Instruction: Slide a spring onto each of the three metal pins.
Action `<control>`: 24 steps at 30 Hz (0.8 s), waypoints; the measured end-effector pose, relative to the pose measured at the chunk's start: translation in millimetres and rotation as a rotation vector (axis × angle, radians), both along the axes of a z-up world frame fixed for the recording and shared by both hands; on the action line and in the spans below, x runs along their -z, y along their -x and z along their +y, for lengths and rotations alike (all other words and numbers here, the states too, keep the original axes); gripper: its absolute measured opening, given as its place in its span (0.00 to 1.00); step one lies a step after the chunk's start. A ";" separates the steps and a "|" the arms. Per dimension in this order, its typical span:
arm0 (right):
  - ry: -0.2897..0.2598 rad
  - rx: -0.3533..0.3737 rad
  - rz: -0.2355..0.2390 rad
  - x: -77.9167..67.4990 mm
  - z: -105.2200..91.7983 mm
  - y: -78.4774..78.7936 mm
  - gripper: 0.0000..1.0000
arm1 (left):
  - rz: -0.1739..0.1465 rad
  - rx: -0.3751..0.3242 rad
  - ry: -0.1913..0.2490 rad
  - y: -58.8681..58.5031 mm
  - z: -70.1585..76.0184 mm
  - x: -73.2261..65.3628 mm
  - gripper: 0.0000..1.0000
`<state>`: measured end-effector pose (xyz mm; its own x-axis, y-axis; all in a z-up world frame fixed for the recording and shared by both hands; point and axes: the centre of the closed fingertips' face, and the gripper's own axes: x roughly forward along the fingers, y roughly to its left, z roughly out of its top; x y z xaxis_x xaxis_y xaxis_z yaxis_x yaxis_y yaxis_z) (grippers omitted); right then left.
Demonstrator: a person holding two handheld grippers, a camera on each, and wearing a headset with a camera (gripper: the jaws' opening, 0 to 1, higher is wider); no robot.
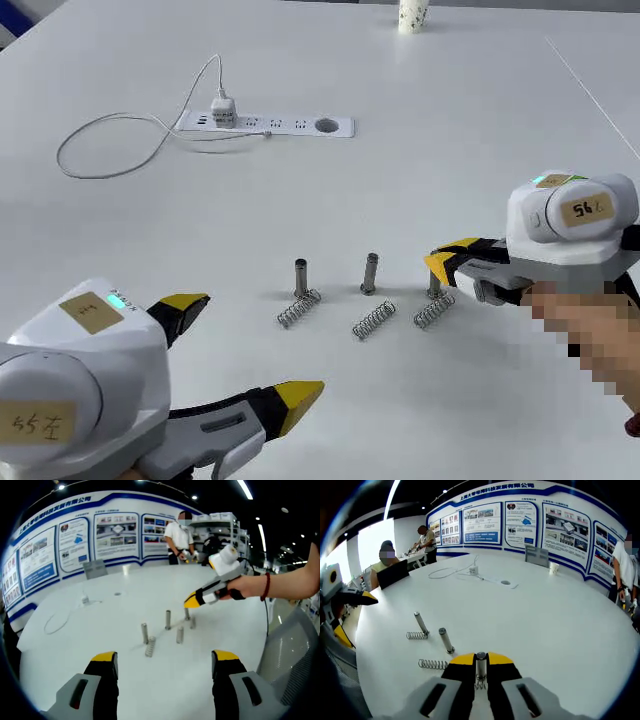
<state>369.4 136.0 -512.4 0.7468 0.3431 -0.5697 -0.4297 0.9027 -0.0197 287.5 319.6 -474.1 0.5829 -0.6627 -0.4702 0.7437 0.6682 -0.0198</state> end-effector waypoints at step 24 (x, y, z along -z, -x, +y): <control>0.018 0.020 0.021 1.8 -5.2 7.6 0.09 | -0.008 0.001 -0.011 4.6 3.9 -3.2 0.75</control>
<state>361.8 130.8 -514.2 0.7416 0.3176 -0.5909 -0.4118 0.9109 -0.0271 282.9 323.5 -471.0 0.5862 -0.6577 -0.4731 0.7442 0.6679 -0.0064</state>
